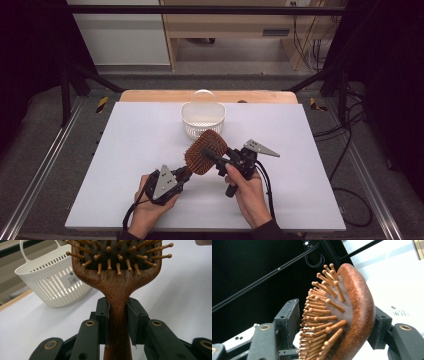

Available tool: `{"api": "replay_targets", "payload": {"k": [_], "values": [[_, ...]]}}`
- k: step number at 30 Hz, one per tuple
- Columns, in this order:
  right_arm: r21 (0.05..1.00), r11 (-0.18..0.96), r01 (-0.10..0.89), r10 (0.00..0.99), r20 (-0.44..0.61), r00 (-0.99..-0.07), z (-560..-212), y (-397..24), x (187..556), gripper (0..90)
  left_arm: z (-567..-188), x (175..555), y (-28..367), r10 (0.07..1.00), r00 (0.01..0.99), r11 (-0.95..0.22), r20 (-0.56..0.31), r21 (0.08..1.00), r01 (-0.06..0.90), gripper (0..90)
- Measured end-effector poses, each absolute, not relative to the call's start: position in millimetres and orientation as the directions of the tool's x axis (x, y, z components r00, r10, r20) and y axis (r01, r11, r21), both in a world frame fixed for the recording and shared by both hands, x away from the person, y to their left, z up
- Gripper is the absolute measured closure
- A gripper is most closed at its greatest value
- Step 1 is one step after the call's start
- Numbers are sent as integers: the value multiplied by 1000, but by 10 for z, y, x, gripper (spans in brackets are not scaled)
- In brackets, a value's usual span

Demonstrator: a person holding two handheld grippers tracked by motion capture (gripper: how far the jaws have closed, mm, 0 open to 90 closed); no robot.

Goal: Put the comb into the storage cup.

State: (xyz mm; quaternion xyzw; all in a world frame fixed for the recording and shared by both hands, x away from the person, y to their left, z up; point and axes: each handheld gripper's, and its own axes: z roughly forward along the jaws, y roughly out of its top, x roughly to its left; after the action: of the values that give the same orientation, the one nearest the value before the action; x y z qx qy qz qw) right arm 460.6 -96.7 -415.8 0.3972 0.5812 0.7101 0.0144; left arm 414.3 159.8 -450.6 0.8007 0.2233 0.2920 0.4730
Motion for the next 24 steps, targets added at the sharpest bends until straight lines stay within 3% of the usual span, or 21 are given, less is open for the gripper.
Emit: {"api": "replay_targets", "payload": {"k": [13, 24], "values": [[804, -356, 476, 448, 593, -669, -4123, -887, 4660, 476, -4510, 4152, 1641, 649, 717, -438, 253, 896, 80, 725], [827, -315, 465, 484, 562, -671, -4041, -769, 4678, 521, -4538, 4194, 1697, 670, 714, -398, 204, 911, 113, 723]]}}
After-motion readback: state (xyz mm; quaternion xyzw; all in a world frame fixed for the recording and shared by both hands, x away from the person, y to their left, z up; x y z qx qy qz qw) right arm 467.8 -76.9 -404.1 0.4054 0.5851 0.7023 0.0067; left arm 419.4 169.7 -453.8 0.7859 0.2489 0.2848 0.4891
